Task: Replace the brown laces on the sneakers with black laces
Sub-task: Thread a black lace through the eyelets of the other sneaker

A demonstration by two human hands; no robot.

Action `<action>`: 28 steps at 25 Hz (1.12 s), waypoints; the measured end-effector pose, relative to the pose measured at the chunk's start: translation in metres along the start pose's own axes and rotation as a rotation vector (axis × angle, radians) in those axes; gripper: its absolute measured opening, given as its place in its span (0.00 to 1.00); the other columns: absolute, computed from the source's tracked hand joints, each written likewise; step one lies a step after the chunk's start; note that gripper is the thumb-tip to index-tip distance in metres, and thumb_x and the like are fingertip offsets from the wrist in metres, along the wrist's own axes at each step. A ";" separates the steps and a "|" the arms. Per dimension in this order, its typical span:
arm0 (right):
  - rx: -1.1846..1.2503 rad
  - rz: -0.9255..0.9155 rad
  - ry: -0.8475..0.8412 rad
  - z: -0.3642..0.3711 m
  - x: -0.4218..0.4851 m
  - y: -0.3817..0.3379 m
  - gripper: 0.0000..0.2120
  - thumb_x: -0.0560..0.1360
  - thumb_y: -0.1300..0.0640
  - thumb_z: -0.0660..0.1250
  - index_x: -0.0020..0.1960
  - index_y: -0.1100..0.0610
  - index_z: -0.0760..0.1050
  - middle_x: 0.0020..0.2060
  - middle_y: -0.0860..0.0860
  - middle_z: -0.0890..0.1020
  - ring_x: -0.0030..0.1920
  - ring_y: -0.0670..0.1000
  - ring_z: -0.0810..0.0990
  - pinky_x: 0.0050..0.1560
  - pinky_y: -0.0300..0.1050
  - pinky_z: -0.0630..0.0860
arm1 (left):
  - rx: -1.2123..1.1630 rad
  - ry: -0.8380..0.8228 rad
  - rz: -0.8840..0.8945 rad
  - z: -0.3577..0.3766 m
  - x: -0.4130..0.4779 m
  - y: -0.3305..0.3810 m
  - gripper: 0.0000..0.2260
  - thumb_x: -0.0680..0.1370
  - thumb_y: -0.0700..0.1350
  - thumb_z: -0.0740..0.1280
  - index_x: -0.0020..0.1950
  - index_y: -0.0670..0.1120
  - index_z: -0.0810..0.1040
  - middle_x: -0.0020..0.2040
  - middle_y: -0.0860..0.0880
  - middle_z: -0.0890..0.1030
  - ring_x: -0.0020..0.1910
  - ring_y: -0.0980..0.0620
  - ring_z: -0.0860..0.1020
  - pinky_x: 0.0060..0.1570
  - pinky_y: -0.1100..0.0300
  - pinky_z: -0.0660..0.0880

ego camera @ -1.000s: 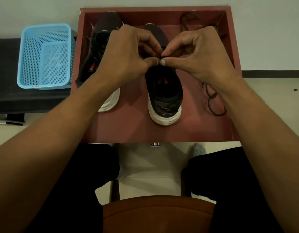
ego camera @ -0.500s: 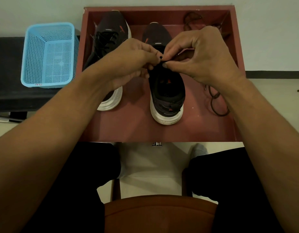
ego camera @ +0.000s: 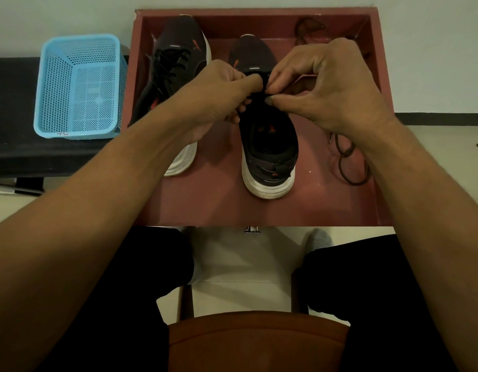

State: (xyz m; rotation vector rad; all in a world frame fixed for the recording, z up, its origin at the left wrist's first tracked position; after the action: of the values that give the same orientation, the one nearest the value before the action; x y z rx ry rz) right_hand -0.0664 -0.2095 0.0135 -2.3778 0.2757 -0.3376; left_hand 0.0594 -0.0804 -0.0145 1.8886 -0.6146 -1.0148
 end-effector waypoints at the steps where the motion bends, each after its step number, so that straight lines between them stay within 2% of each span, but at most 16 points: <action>1: 0.019 0.016 0.009 -0.002 0.000 0.002 0.05 0.76 0.56 0.78 0.49 0.56 0.87 0.48 0.45 0.86 0.49 0.41 0.85 0.52 0.35 0.82 | 0.006 0.021 -0.006 0.000 0.000 0.000 0.10 0.82 0.47 0.68 0.48 0.41 0.82 0.39 0.45 0.76 0.39 0.50 0.74 0.37 0.59 0.72; 5: 0.065 0.065 -0.005 -0.006 -0.002 0.004 0.05 0.75 0.57 0.78 0.49 0.57 0.87 0.47 0.45 0.86 0.49 0.43 0.86 0.52 0.37 0.83 | 0.006 0.034 -0.037 0.003 0.001 0.000 0.09 0.81 0.49 0.68 0.49 0.44 0.79 0.42 0.43 0.73 0.42 0.48 0.72 0.37 0.57 0.70; 9: 0.074 0.123 -0.053 -0.012 -0.005 0.006 0.04 0.75 0.57 0.79 0.48 0.55 0.86 0.46 0.45 0.86 0.48 0.43 0.86 0.53 0.39 0.83 | 0.096 0.067 0.001 0.002 0.003 -0.002 0.07 0.82 0.49 0.66 0.48 0.47 0.78 0.41 0.45 0.71 0.40 0.48 0.70 0.33 0.60 0.70; 13: 0.108 0.169 -0.134 -0.017 -0.010 0.008 0.05 0.74 0.55 0.80 0.47 0.54 0.86 0.45 0.46 0.87 0.48 0.44 0.87 0.56 0.42 0.84 | 0.218 0.066 0.037 -0.001 0.004 -0.006 0.14 0.83 0.48 0.64 0.44 0.41 0.80 0.39 0.44 0.73 0.39 0.47 0.71 0.28 0.67 0.70; 15: 0.127 0.181 -0.163 -0.019 -0.011 0.008 0.05 0.74 0.56 0.80 0.47 0.54 0.86 0.44 0.47 0.87 0.48 0.45 0.87 0.57 0.44 0.84 | 0.288 0.077 0.050 0.001 0.002 -0.005 0.17 0.84 0.47 0.63 0.40 0.39 0.77 0.35 0.42 0.71 0.36 0.46 0.69 0.27 0.69 0.69; 17: 0.127 0.193 -0.191 -0.021 -0.012 0.010 0.05 0.74 0.56 0.80 0.47 0.55 0.86 0.44 0.47 0.88 0.48 0.46 0.87 0.57 0.47 0.84 | 0.343 0.087 0.084 0.004 0.001 -0.002 0.18 0.84 0.46 0.62 0.34 0.42 0.72 0.30 0.45 0.67 0.29 0.48 0.65 0.27 0.64 0.67; 19: 0.127 0.201 -0.209 -0.021 -0.012 0.011 0.05 0.74 0.56 0.80 0.47 0.56 0.86 0.44 0.48 0.88 0.48 0.47 0.87 0.57 0.49 0.84 | 0.368 0.086 0.106 0.004 0.000 -0.001 0.18 0.84 0.45 0.62 0.34 0.42 0.71 0.29 0.45 0.65 0.26 0.50 0.63 0.29 0.61 0.65; 26: 0.143 0.210 -0.230 -0.018 -0.011 0.014 0.06 0.74 0.56 0.80 0.48 0.57 0.86 0.45 0.48 0.88 0.48 0.47 0.88 0.57 0.50 0.84 | 0.400 0.105 0.111 0.001 0.000 0.000 0.21 0.83 0.45 0.62 0.29 0.45 0.67 0.25 0.50 0.64 0.23 0.54 0.61 0.35 0.57 0.70; 28: 0.143 0.214 -0.229 -0.018 -0.011 0.015 0.06 0.74 0.56 0.80 0.48 0.56 0.86 0.45 0.49 0.88 0.48 0.48 0.88 0.57 0.51 0.84 | 0.399 0.112 0.107 0.000 0.000 0.000 0.20 0.83 0.45 0.62 0.31 0.43 0.70 0.25 0.50 0.65 0.24 0.53 0.63 0.36 0.57 0.71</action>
State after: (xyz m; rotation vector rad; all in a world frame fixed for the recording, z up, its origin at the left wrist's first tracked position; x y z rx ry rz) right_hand -0.0842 -0.2286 0.0143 -2.1965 0.3810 0.0156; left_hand 0.0589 -0.0806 -0.0145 2.2124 -0.8923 -0.7497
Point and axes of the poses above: each hand's wrist, its own x-axis towards the middle knuckle, its own z-axis out of the palm, y = z × x, the point moved 4 cm from there along x, towards the middle knuckle
